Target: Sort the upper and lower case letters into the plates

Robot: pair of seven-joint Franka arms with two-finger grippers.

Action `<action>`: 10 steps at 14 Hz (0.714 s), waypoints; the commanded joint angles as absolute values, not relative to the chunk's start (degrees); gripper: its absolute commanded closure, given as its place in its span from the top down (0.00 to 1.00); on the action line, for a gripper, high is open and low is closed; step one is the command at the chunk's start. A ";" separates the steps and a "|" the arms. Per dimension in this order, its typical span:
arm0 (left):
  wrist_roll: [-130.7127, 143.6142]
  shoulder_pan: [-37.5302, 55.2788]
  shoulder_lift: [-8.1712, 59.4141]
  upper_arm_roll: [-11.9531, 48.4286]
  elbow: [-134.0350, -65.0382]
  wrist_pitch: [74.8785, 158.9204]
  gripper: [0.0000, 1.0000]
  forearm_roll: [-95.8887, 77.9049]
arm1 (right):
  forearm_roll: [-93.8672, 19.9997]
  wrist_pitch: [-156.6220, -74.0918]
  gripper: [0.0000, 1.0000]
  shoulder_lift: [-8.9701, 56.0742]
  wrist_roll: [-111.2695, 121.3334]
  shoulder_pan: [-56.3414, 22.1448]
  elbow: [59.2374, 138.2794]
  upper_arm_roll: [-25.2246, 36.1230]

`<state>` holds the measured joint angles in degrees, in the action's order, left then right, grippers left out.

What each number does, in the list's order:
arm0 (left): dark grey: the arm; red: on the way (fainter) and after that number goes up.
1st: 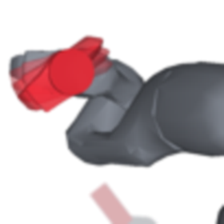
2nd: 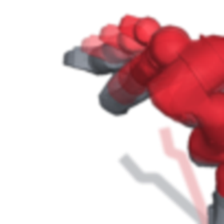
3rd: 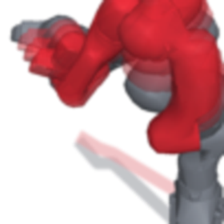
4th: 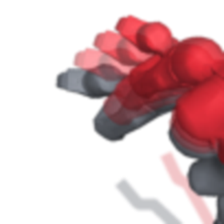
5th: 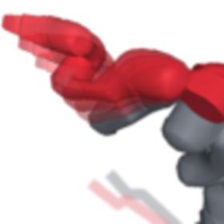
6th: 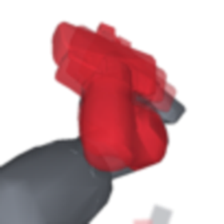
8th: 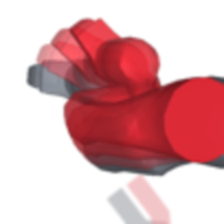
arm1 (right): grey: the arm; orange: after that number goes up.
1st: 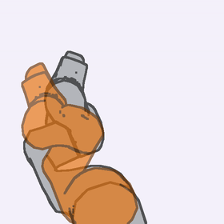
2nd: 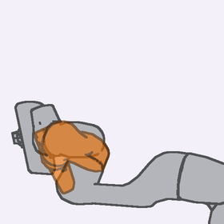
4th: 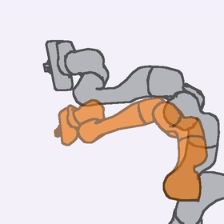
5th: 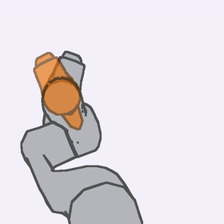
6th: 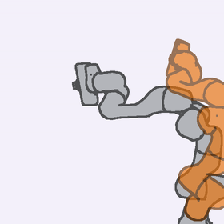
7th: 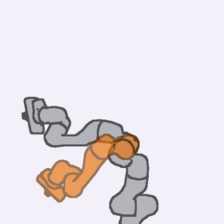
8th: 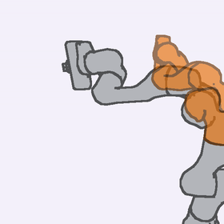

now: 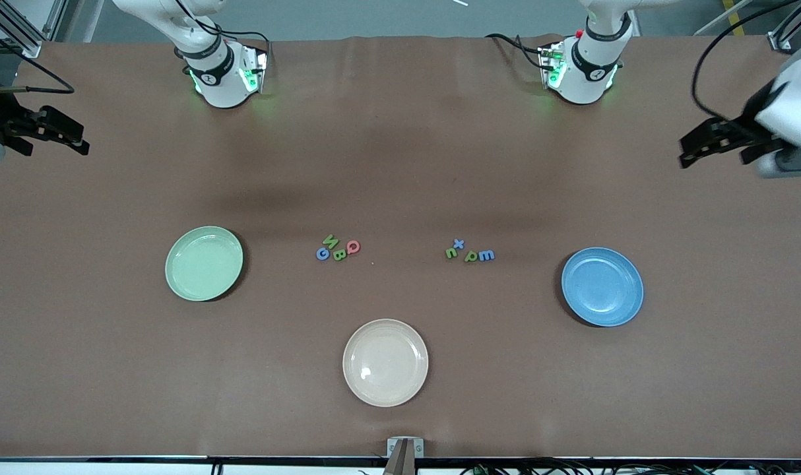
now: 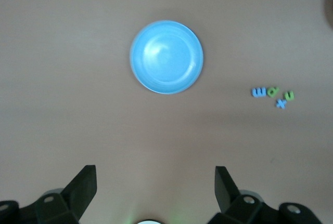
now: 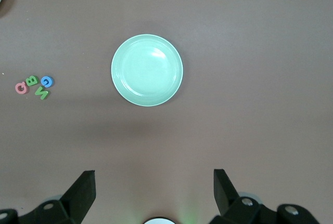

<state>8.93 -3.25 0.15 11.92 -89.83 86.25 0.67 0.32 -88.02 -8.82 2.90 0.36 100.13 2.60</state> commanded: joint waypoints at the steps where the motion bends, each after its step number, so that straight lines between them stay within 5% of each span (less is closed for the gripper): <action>1: 10.10 -3.25 4.21 16.33 -90.25 88.49 1.00 0.00 | 0.79 -88.24 1.00 -10.37 3.25 0.62 101.25 2.37; 10: 31.60 0.08 10.70 20.13 -110.91 116.69 1.00 0.61 | 0.53 -86.92 1.00 -8.18 2.46 0.88 97.30 2.55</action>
<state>25.84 -1.47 8.80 20.08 -108.23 111.75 0.66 0.32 -87.56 -8.83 2.82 0.43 98.37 2.79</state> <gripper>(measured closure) 0.000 0.000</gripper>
